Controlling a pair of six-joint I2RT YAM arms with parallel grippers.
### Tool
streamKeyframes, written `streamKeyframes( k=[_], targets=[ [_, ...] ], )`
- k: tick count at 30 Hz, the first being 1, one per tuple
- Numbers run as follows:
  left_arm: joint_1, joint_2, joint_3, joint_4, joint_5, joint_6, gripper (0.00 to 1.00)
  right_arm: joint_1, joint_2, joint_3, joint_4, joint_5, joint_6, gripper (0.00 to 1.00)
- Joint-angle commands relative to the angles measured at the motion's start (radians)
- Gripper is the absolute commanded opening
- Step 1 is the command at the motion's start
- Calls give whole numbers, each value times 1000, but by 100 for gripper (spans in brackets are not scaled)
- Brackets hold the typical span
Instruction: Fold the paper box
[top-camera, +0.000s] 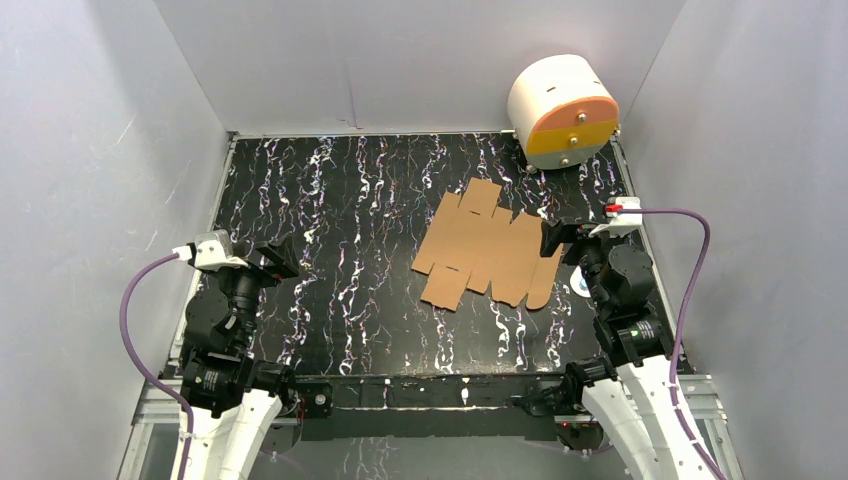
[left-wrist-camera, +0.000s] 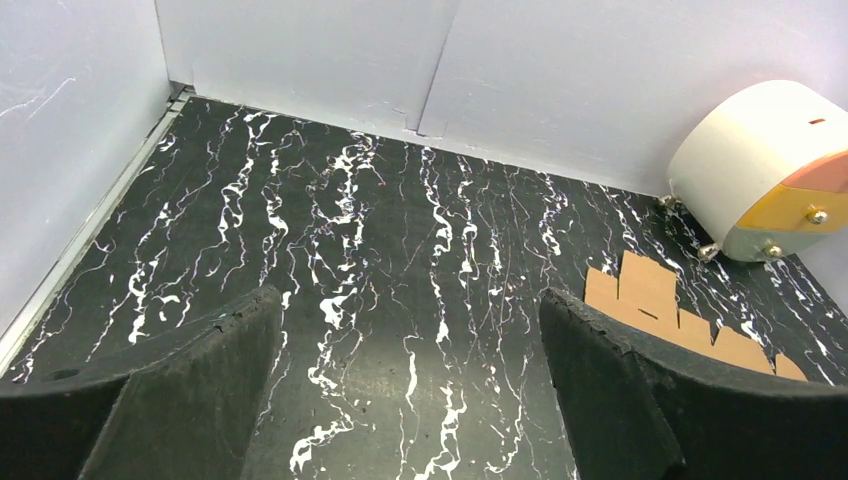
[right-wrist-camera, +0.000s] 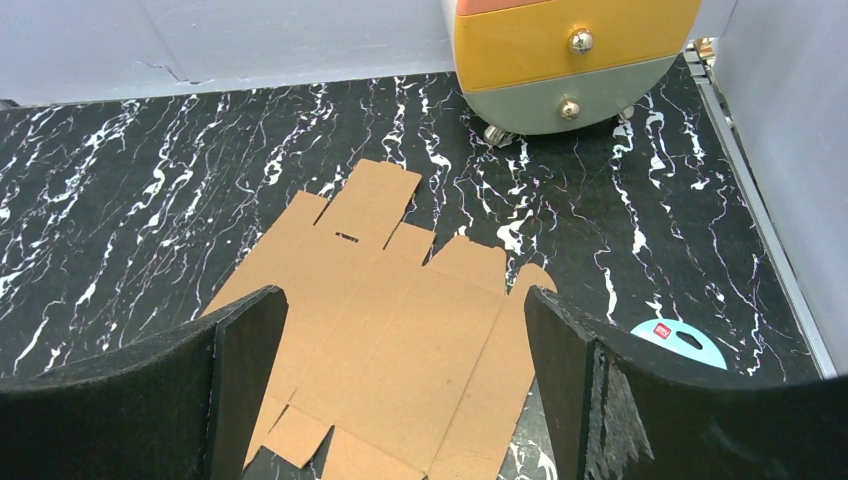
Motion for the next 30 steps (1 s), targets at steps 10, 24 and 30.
streamKeyframes(
  k=[10,24,30],
  targets=[
    [8,21,45,-77,17,-129,98,3,28,23,22,-44,21,99],
    [8,253,-3,-77,409,-311,98,1,307,-37,41,-209,98,99],
    [6,419,-40,-29,550,-412,98,3,440,-89,74,-269,128,99]
  ],
)
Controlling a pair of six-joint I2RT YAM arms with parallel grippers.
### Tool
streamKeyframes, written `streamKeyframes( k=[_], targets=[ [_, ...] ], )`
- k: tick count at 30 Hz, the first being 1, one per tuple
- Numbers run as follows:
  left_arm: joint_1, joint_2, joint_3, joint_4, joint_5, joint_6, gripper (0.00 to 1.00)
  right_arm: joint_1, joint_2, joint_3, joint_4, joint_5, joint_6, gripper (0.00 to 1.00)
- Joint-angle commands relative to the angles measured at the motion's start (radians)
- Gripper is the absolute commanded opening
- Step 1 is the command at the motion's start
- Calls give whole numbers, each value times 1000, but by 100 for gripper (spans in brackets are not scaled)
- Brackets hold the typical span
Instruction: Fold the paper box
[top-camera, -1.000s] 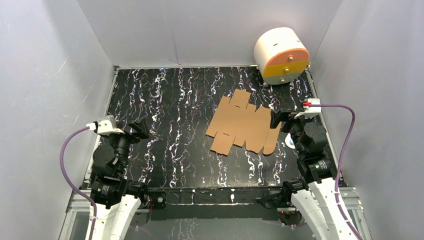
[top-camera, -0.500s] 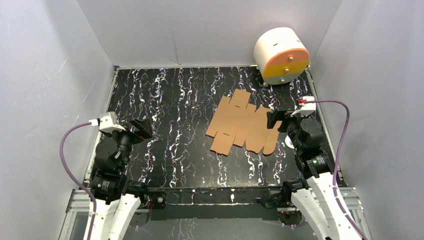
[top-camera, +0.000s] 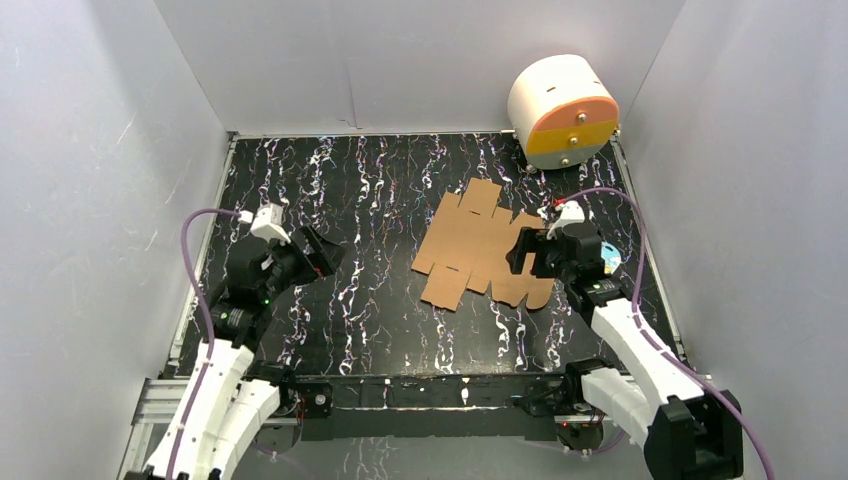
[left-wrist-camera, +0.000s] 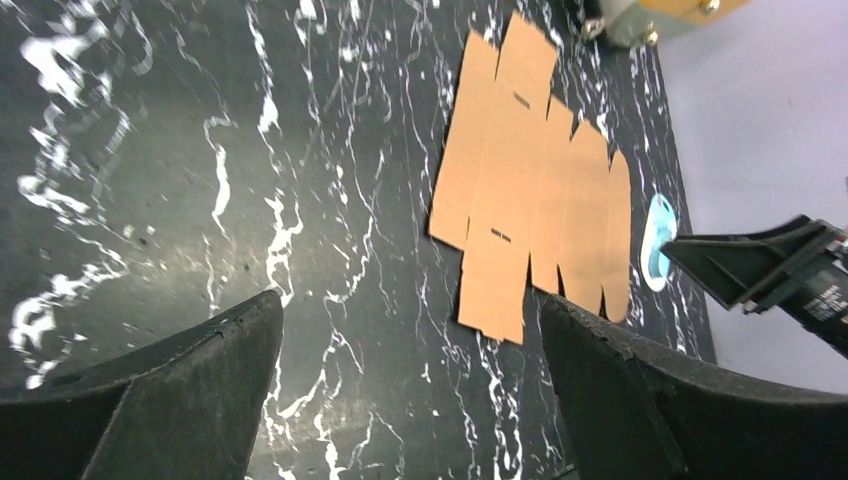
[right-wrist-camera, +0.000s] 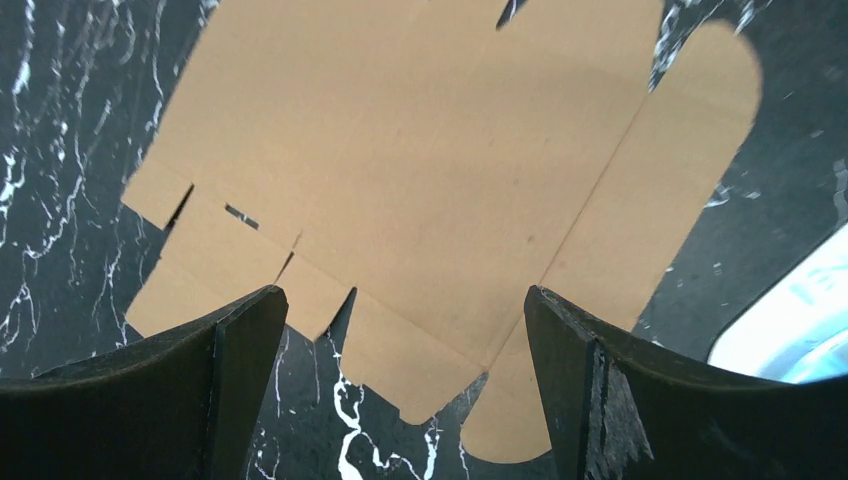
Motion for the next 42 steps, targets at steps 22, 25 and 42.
streamKeyframes(
  k=[22,25,42],
  targets=[
    [-465,613,-224,680,-93,-533,85,19,241,-121,200,-197,72,96],
    [-471,613,-232,671,-113,-531,85,32,262,-126,202,-204,83,93],
    [-471,521,-320,658,-242,-606,74,276,251,-92,257,-145,207,90]
  ],
)
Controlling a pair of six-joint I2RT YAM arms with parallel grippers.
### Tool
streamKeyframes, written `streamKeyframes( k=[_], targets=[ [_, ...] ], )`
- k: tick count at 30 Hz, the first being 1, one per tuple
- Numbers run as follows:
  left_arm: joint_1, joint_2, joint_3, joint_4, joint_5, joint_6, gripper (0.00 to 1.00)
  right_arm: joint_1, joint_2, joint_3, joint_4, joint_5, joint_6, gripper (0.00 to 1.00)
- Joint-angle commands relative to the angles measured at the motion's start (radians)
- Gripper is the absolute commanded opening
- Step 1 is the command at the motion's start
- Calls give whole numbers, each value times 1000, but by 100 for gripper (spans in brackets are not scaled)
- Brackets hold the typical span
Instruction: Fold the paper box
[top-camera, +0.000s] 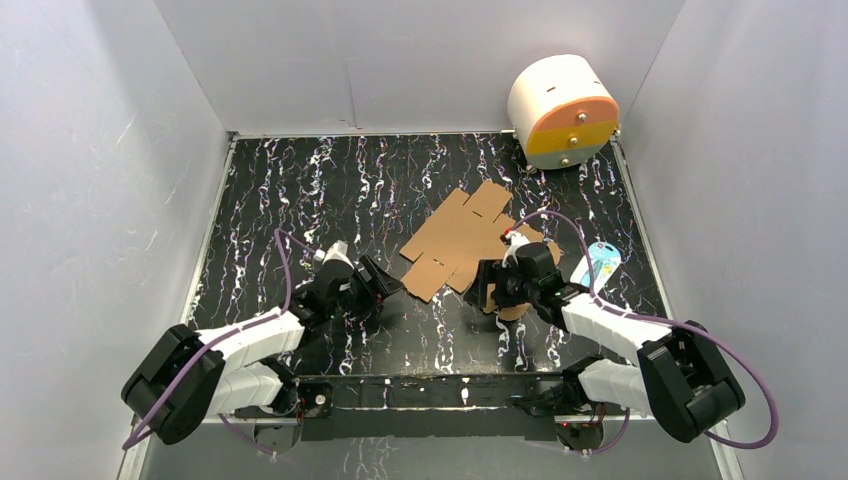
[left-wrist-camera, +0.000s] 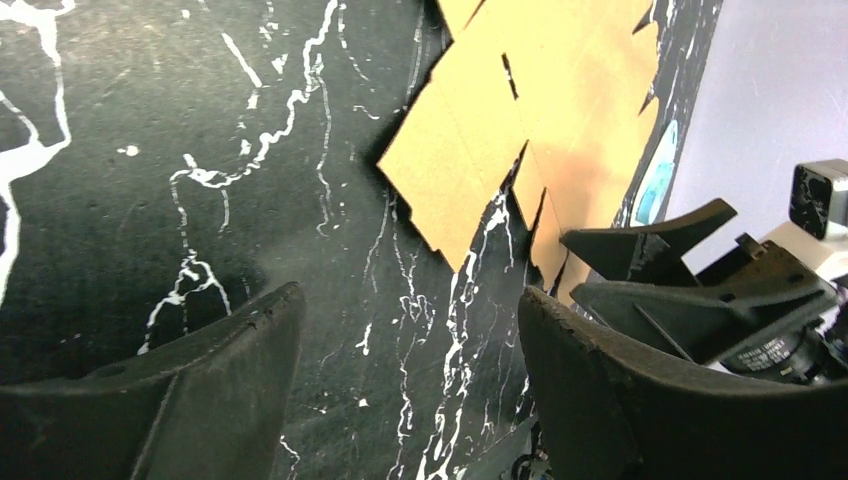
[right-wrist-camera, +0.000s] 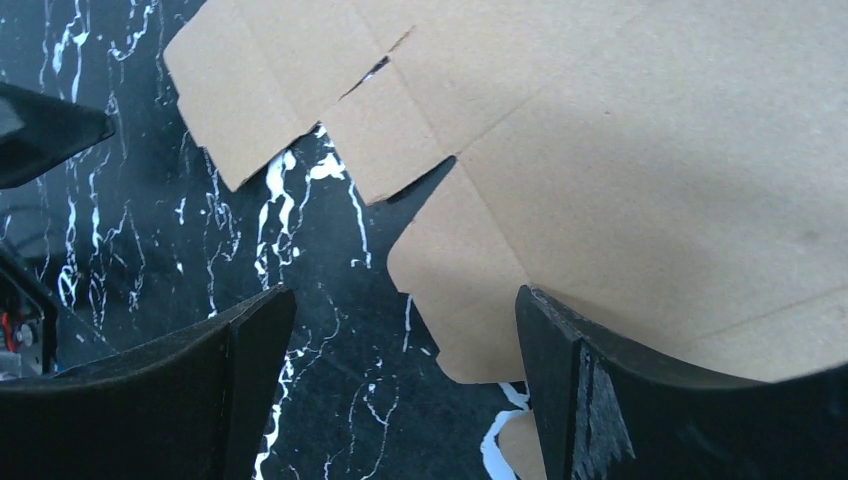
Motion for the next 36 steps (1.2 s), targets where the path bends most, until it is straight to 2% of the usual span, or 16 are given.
streamKeyframes(
  k=[1,5,14,22,27,31,36],
  targets=[
    [-3,-23,-24,46,-70,-64,72,23,-37,57,19,51,0,91],
    [-3,28,-11,88,-78,-103,65,23,-98,76,-7,113,-31,92],
    [-3,177,11,191,-101,-179,55,23,-207,33,24,144,-28,92],
    [-3,339,50,279,-70,-232,48,23,-243,30,13,171,-41,93],
    [-5,389,43,316,-98,-272,43,23,-265,25,7,178,-44,93],
    [-5,409,44,333,-110,-272,33,23,-280,23,-2,194,-54,93],
    [-5,407,53,329,-126,-237,12,23,-289,30,-22,223,-76,94]
  ],
)
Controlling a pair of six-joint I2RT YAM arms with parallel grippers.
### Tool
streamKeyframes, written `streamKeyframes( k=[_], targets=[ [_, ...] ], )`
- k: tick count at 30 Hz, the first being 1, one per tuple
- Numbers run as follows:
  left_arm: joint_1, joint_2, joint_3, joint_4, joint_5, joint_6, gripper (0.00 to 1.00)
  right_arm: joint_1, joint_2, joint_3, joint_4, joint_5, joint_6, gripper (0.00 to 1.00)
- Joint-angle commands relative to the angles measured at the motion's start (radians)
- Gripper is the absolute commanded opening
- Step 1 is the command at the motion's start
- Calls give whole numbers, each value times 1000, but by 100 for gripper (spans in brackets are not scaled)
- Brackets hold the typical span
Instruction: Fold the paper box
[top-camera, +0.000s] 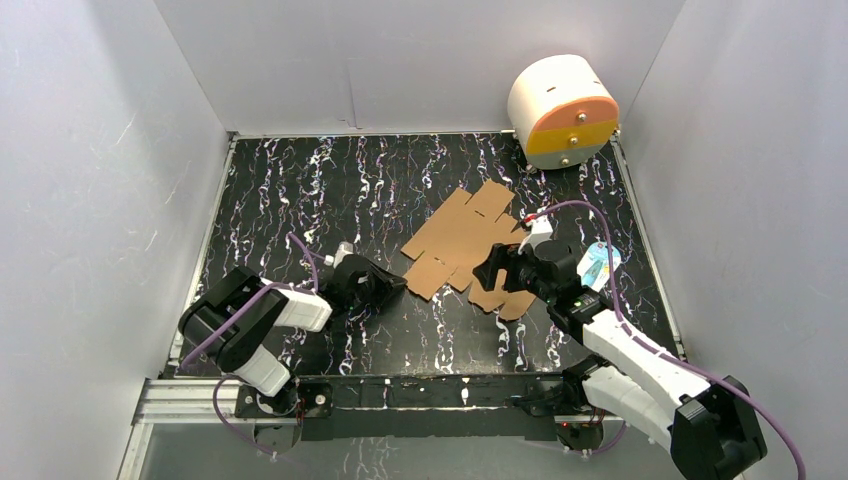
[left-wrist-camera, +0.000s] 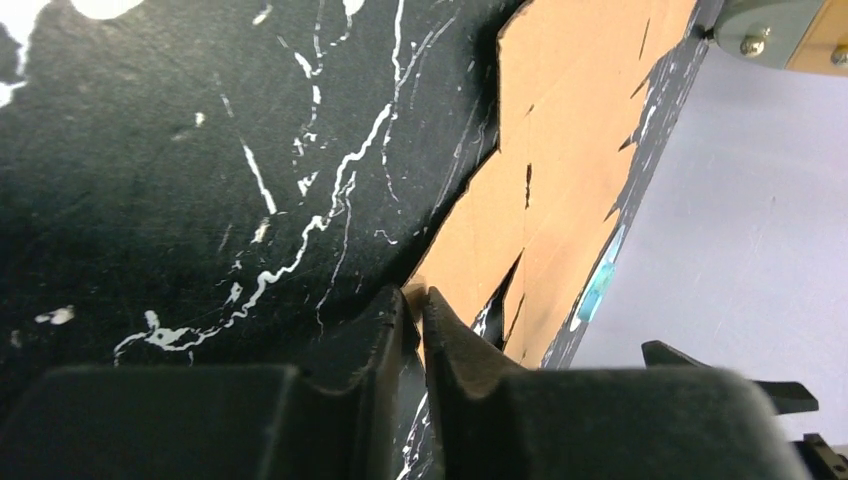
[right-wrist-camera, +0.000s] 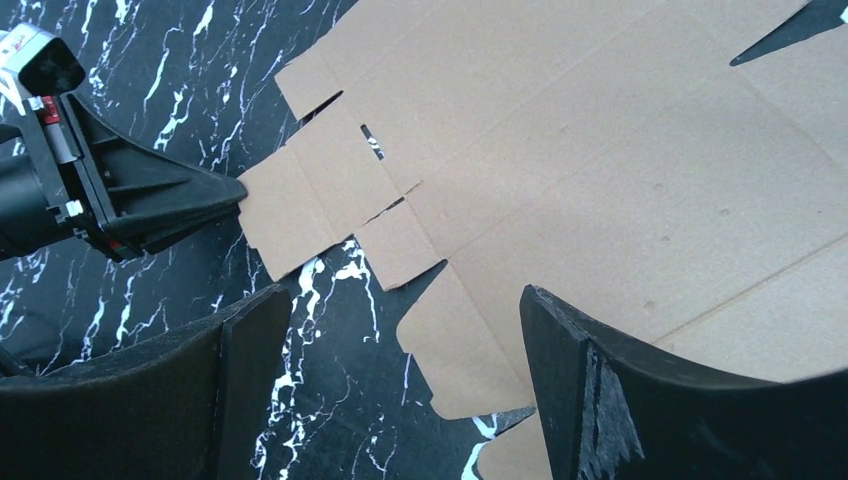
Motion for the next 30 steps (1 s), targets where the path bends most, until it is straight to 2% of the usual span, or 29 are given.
streamKeyframes(
  k=[1,4,10,14,18,23,26,30],
  targets=[
    [-4,-6,4,-30,-72,44,8,1,-21,9,4,56,-38,94],
    [-4,-30,4,-60,-95,74,0,2,-15,27,-13,78,-64,96],
    [1,-113,22,-176,-118,180,0,-3,63,95,-33,135,-115,98],
    [33,-170,66,-334,-88,292,0,-38,140,144,-15,89,-156,99],
    [97,-263,64,-454,-43,379,0,-109,206,191,-16,59,-183,99],
    [211,-379,49,-557,20,460,0,-232,305,222,-2,-82,-161,99],
    [279,-391,67,-603,103,513,0,-253,366,218,20,-132,-150,99],
    [317,-359,100,-631,143,560,0,-272,446,220,26,-143,-148,99]
  ],
)
